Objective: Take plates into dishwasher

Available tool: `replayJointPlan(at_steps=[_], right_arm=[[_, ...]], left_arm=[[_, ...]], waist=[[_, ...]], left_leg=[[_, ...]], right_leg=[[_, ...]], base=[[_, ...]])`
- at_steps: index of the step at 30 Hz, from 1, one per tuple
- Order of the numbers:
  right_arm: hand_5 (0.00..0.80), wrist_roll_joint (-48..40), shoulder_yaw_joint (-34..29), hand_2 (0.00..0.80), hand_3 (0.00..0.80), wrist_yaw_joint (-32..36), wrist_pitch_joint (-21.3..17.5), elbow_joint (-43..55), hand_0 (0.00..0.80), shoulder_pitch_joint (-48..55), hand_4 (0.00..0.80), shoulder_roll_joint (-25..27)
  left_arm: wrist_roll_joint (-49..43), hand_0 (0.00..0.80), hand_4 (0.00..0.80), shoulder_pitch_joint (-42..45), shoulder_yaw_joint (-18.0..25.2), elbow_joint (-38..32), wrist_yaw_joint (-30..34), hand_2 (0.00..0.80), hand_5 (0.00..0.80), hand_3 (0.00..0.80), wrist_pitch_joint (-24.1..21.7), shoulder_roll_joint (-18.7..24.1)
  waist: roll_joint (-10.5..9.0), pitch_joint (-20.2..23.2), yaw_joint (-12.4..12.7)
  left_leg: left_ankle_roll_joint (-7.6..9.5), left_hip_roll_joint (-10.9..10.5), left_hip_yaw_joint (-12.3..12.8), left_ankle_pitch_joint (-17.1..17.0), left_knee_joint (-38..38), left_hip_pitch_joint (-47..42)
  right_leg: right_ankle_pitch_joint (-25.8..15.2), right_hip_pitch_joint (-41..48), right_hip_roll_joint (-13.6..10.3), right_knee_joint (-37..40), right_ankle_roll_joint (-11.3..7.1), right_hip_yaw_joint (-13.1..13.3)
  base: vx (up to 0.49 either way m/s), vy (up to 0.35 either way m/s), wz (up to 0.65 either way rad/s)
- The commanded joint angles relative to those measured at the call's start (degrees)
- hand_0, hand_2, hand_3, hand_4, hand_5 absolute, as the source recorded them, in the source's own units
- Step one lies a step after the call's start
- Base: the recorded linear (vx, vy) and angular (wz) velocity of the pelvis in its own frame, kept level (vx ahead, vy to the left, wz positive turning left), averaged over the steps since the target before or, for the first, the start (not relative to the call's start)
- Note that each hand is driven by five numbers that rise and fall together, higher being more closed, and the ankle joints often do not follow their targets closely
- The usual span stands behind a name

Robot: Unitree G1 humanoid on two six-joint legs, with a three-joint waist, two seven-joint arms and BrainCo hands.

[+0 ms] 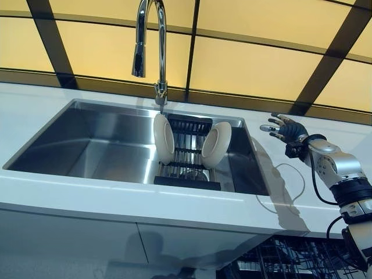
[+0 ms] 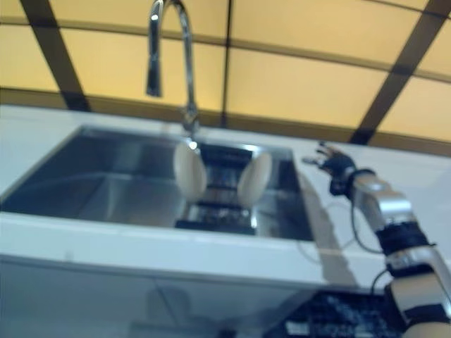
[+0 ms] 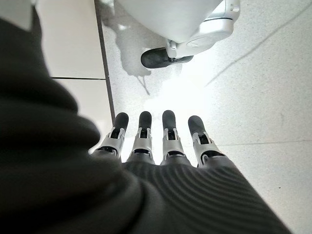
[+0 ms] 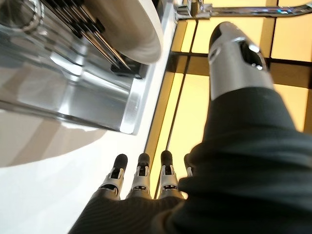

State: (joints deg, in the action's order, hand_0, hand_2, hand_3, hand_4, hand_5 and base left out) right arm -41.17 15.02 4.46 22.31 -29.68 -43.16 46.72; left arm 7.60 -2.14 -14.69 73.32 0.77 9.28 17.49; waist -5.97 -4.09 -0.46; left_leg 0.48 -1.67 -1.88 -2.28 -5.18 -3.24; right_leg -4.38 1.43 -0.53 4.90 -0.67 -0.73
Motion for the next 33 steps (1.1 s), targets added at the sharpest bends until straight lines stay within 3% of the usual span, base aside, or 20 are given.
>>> replayJointPlan(at_steps=[1,12,17,33], right_arm=[[0.000,-0.9,1.2,0.000,0.000,-0.7,-0.2,-1.2,0.000,-7.3,0.000,0.4],[0.000,-4.1,2.5,0.000,0.000,-7.3,6.8,-3.1,0.000,-9.6,0.000,-2.3],[0.000,-3.7,2.9,0.000,0.000,-11.5,7.5,-3.0,0.000,-10.4,0.000,-3.5],[0.000,-2.9,5.5,0.000,0.000,-14.1,10.0,0.1,0.000,-11.8,0.000,-7.4]], left_arm=[[-1.2,0.000,0.000,-1.4,-2.6,2.3,-0.8,0.000,0.000,0.000,-0.5,1.0],[-0.7,0.000,0.000,-2.2,-3.2,2.5,-1.4,0.000,0.000,0.000,-0.4,0.7],[0.0,0.000,0.000,-2.2,-3.4,2.8,-2.2,0.000,0.000,0.000,0.0,0.3],[0.8,0.000,0.000,-2.7,-3.7,2.9,-2.9,0.000,0.000,0.000,0.4,-0.1]], waist=[[1.04,0.6,1.4],[0.89,0.0,1.6],[0.89,-0.1,1.7],[0.89,-0.9,2.2]], left_leg=[[3.40,-1.8,2.3,4.1,0.2,0.7],[3.35,-1.6,2.7,4.3,0.2,0.4],[3.35,-1.6,2.7,4.5,0.2,0.2],[3.42,-1.7,2.4,4.4,0.2,0.3]], right_leg=[[0.6,-1.6,0.5,-1.3,-2.38,-0.8],[0.7,-1.7,0.4,-1.5,-2.33,-0.9],[0.9,-1.5,0.5,-1.5,-2.23,-0.7],[1.1,-1.9,0.4,-1.9,-2.10,-0.7]], base=[[0.000,0.000,0.00],[0.000,0.000,0.00],[0.000,0.000,0.00],[0.000,0.000,0.00]])
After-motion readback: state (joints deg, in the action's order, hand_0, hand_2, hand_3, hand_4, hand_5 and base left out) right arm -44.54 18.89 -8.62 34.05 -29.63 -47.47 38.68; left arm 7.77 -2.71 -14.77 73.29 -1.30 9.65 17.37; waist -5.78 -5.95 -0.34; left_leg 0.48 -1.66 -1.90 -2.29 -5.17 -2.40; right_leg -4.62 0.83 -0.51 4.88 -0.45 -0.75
